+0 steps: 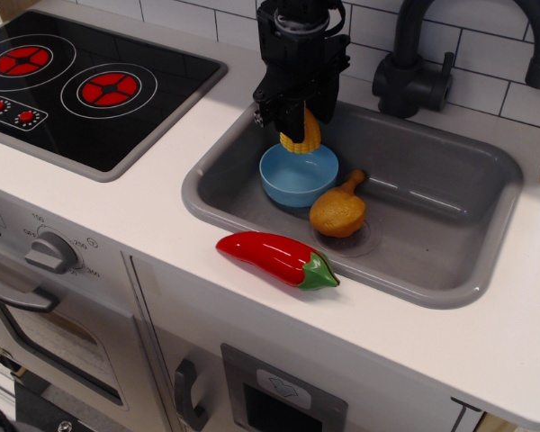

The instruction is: Put corn in bowl sink

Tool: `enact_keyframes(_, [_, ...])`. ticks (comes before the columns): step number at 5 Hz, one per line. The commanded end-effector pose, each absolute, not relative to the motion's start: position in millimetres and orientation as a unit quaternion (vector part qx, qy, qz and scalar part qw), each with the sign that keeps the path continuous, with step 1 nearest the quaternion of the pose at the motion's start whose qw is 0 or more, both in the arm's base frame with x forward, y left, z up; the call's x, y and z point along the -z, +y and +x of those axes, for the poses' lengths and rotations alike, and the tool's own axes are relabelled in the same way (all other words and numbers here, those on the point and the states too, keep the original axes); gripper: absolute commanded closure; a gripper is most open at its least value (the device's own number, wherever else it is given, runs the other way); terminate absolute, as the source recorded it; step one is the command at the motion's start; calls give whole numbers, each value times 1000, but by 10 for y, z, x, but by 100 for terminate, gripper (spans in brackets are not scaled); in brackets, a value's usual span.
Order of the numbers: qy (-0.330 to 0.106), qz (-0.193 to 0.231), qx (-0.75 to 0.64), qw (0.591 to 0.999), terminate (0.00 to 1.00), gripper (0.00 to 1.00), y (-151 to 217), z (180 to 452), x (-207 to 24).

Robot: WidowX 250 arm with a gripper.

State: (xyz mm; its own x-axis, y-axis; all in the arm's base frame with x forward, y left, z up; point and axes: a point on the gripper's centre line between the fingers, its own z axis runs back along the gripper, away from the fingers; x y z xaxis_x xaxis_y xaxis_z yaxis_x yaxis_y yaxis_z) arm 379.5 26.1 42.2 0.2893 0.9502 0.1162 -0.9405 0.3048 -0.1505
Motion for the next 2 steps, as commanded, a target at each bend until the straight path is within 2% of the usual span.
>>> enact_keyframes(1, [-79, -33, -601, 794, 0, 0, 309, 3856, -576])
enact_keyframes(2, [-87, -29, -602, 793, 0, 0, 345, 3832, -608])
